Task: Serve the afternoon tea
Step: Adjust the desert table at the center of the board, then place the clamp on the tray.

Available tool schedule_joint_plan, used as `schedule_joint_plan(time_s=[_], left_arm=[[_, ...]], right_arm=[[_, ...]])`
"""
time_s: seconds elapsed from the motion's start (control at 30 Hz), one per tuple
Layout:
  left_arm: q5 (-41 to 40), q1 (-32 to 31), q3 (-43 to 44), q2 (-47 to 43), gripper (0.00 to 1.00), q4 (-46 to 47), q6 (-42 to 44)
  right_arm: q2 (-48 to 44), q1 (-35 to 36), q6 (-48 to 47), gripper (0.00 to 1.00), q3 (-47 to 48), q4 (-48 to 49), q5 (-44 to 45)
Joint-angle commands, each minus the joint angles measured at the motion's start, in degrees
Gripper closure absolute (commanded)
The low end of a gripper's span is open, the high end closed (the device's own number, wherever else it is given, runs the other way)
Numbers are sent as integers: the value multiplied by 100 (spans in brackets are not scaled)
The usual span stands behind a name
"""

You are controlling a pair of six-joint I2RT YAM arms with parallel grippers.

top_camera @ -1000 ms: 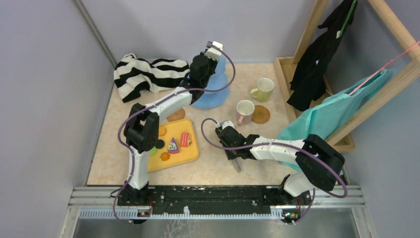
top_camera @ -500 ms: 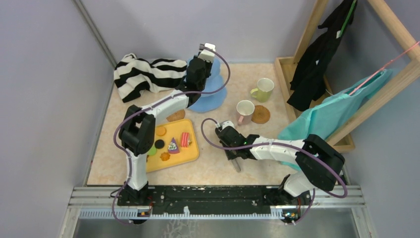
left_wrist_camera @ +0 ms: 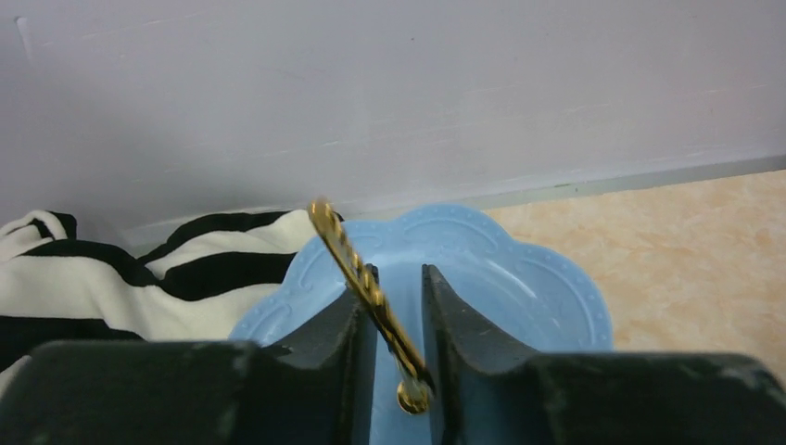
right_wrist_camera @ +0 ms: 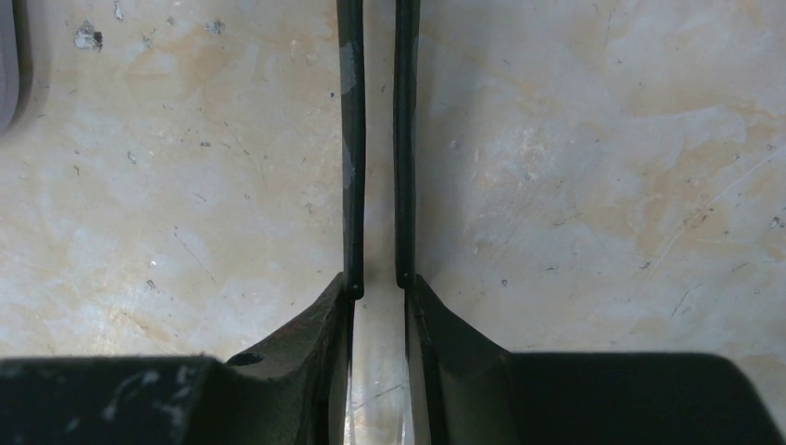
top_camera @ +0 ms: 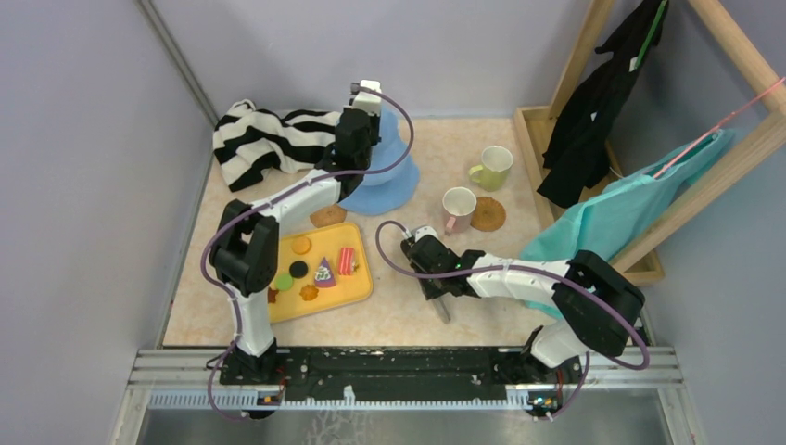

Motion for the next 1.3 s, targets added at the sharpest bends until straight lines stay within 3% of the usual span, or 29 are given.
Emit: schedule_joint_plan(time_s=[0.0,0.13,0.3,1.0,1.27], left_arm=[[-73,28,-44,-267,67,-9,-179],[-67,28,-35,-229,46,-62,-265],[-66,28,-22,-219,33,-115,-345],[-69,-90,-40,-570,5,-386,-653],[-186,-171,-107,-853,1,-456,-708]], right_arm=[[114,-16,-68,76,248,27,-55],[181,-15,-85,73,208,65,-12],[218,-16,-103,70,145,105,34],[108,15,-48,67,-13,204,-69],[63,91,-41,68,14,168,-50]])
